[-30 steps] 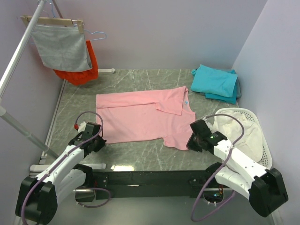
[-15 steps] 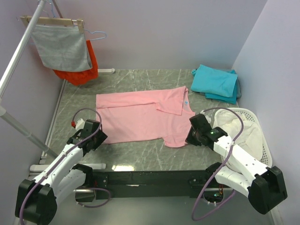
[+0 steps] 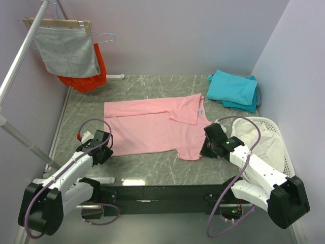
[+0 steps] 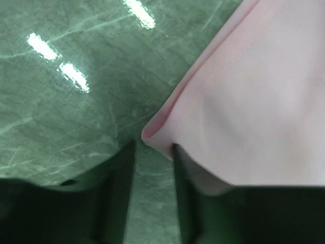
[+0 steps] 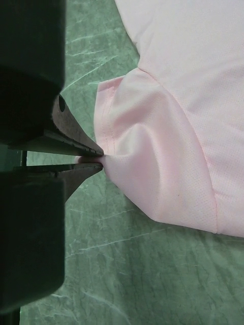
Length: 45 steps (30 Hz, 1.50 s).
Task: Fold and stack the t-shirts
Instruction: Grap the side of the flattened tshirt closest away from the robot with both arms, then fold the other side of the tshirt into a rectangle
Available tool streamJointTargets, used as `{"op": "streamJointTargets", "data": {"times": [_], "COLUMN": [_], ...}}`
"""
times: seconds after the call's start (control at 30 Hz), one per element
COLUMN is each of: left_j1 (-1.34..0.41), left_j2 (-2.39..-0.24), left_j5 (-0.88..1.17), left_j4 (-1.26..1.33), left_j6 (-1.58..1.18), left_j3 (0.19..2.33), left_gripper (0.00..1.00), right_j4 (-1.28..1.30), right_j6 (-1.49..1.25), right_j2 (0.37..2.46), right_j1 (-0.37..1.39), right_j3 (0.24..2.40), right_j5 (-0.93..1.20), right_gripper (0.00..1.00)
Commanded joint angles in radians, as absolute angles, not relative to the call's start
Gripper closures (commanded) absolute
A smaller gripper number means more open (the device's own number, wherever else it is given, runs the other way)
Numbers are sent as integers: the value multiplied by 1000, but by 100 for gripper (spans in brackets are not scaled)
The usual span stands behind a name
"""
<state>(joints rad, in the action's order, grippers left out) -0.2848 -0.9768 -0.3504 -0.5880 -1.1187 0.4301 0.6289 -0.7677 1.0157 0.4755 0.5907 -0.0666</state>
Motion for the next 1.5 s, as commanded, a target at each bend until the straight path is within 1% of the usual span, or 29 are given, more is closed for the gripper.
{"op": "streamJointTargets", "data": {"times": [0.0, 0.1, 0.17, 0.2, 0.3, 0.5, 0.77, 1.03, 1.3, 1.47], "left_j1": [-287, -285, -287, -285, -285, -285, -279, -238, -160, -135], "left_j2": [-1006, -1028, -1034, -1035, -1028, -988, -1009, -1063, -1164, -1276], "left_j5": [-388, -393, -396, -397, -402, -408, -439, -428, -385, -357], "left_j4": [-571, -563, -560, -560, -564, -587, -606, -565, -483, -419], "left_j6": [-1126, -1124, -1126, -1126, -1129, -1115, -1075, -1022, -931, -893], "left_j3": [451, 454, 453, 453, 454, 494, 574, 612, 687, 756], "left_gripper": [75, 88, 94, 99, 99, 99, 99, 99, 99, 99], "right_j4": [623, 624, 626, 629, 635, 637, 629, 580, 523, 496], "right_j6": [-753, -749, -747, -744, -736, -716, -649, -594, -531, -496], "right_j2": [993, 988, 986, 985, 980, 979, 1031, 1080, 1218, 1339], "right_j1": [485, 483, 483, 483, 483, 480, 442, 371, 276, 245], "right_j3": [632, 637, 641, 646, 656, 686, 744, 796, 887, 975], "right_j5": [-84, -87, -89, -89, -94, -120, -158, -138, -89, -63], "right_gripper": [83, 85, 87, 88, 92, 95, 97, 98, 99, 100]}}
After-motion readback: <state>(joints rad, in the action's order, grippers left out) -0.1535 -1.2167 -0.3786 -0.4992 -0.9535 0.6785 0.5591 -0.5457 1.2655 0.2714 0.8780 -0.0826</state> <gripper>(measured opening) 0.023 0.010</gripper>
